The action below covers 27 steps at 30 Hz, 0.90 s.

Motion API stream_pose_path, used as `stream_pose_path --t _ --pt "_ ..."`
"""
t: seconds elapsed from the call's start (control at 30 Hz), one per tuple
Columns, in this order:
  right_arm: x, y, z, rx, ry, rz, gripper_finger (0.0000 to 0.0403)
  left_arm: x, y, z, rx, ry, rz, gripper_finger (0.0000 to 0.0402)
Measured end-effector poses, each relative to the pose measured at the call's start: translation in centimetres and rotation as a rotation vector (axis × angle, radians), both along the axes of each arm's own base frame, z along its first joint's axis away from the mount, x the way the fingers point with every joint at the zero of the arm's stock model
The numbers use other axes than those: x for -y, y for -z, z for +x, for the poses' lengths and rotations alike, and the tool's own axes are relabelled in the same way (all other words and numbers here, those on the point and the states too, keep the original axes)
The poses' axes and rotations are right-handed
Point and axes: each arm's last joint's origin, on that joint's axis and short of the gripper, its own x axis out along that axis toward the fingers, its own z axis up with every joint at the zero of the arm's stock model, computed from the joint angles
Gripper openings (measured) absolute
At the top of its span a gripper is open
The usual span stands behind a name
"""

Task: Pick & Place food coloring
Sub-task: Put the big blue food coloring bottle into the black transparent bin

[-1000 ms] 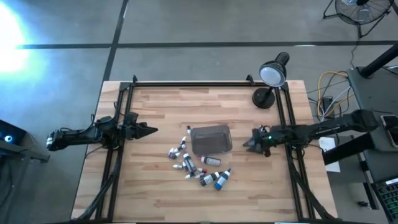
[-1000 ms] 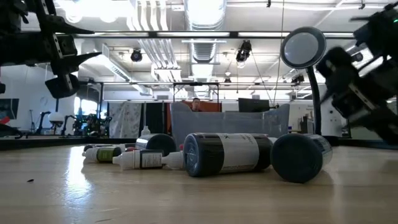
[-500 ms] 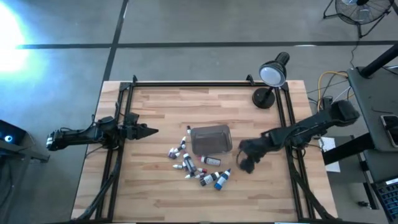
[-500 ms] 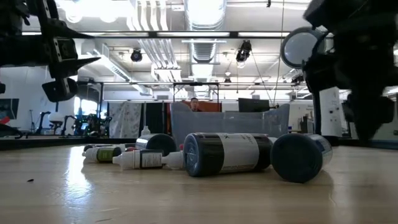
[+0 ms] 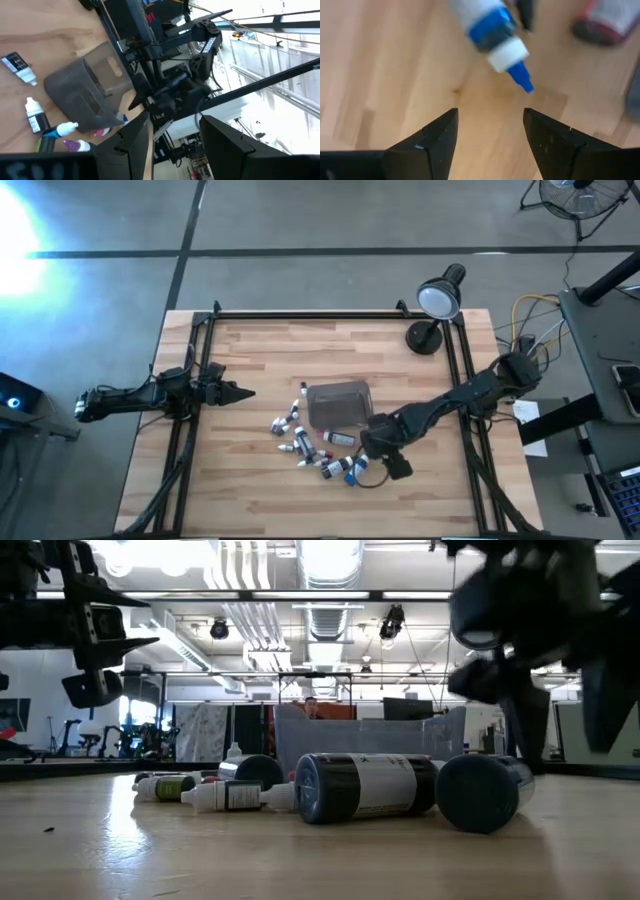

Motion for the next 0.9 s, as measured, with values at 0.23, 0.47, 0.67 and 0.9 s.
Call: stream_pose_path --t 0.23,0.47,0.67,0.9 --pt "-1.0 -0.5 0.0 0.094 -0.243 -0.072 0.0246 0.0 0.1 0.0 -0.006 0.001 -0.001 0.0151" --pt "-1.2 1.5 1.5 0.148 -0.281 -0.209 0.0258 0.0 0.1 0.0 -0.011 -0.001 0.002 0.0151" --pt "-1.5 1.8 2.4 0.156 -0.291 -0.220 0.0249 0.0 0.2 0.1 -0.017 -0.003 0.002 0.0151" --pt "-1.7 2.3 2.7 0.149 -0.294 -0.215 0.0218 0.0 0.2 0.1 -0.022 -0.003 0.003 0.0151"
